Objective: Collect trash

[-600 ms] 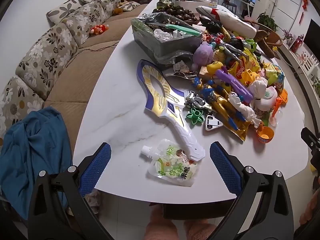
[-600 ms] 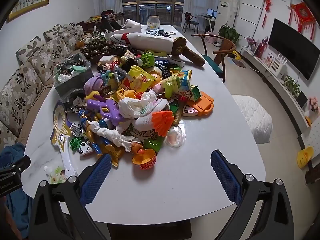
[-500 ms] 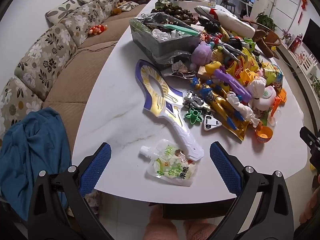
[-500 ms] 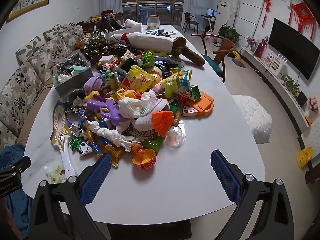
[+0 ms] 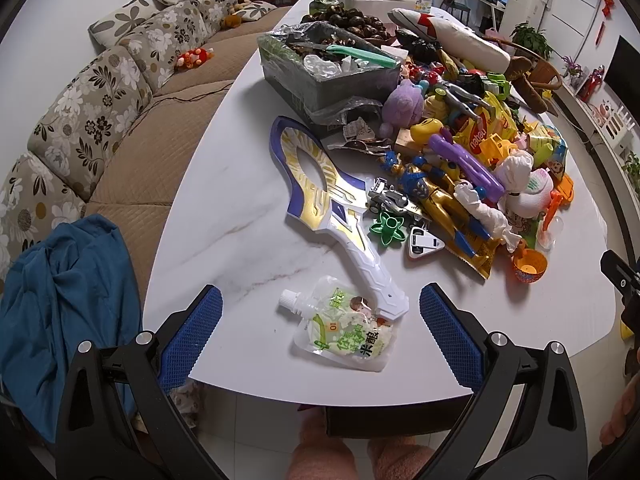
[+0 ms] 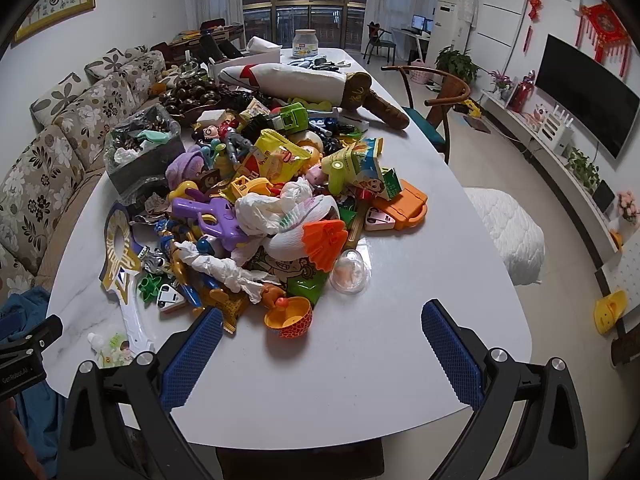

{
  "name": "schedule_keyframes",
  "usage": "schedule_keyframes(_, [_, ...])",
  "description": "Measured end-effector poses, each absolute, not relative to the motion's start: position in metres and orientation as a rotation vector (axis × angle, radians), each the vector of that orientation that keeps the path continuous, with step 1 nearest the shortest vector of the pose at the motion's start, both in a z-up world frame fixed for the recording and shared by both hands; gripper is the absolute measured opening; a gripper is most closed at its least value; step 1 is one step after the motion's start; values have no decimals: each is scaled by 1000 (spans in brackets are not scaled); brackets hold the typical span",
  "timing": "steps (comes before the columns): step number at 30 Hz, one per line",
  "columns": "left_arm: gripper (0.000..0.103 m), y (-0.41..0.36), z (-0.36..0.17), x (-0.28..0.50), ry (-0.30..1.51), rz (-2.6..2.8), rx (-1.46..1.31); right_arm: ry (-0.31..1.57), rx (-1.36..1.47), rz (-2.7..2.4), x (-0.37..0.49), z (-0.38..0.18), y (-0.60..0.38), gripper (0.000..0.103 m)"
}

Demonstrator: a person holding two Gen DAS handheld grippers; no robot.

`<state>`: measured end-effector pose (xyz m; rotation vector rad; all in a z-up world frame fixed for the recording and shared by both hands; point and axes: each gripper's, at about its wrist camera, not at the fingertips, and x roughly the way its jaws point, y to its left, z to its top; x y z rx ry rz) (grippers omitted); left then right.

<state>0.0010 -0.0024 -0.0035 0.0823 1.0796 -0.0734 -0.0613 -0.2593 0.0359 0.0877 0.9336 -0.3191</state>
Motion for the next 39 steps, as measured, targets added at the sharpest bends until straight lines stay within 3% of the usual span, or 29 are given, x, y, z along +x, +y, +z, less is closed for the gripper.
schedule_keyframes(39, [97, -2, -7, 1, 1086, -76, 82, 941, 94, -318, -63, 32, -260, 98])
